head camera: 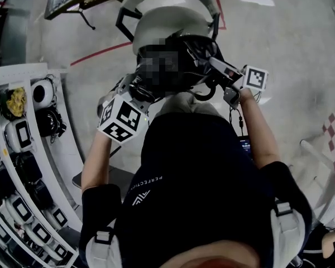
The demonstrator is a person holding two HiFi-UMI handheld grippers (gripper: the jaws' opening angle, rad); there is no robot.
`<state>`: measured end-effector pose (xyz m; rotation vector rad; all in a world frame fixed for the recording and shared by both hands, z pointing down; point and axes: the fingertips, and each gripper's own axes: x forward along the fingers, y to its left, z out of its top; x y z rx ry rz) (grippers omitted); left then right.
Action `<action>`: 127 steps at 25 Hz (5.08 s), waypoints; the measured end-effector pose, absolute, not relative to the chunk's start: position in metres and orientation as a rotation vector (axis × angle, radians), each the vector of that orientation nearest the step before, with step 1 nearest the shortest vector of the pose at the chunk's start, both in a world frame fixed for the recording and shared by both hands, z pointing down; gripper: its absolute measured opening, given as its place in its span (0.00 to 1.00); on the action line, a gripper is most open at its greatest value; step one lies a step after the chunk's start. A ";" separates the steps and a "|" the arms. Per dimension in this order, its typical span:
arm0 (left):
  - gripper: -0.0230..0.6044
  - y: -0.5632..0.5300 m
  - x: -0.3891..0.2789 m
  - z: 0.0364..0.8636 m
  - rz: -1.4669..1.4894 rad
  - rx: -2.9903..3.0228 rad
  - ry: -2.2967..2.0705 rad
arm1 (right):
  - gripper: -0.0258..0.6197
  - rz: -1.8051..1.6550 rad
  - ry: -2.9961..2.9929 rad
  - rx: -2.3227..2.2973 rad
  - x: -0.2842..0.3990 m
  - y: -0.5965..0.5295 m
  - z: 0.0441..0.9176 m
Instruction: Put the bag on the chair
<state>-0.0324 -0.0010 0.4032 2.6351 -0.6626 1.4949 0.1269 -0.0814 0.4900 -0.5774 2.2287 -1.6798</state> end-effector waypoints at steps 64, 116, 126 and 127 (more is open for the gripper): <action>0.29 -0.201 -0.193 0.537 1.379 2.374 -0.623 | 0.50 -2.103 2.255 -0.768 -0.031 -0.308 0.637; 0.51 -0.301 -0.197 0.543 1.224 2.182 -1.003 | 0.37 -1.392 2.659 -1.600 -0.002 -0.378 0.624; 0.33 -0.349 -0.171 0.511 1.014 2.214 -1.202 | 0.37 -1.441 2.832 -1.334 -0.045 -0.353 0.614; 0.33 -0.348 -0.168 0.511 1.036 2.229 -1.190 | 0.37 -1.439 2.849 -1.309 -0.050 -0.350 0.613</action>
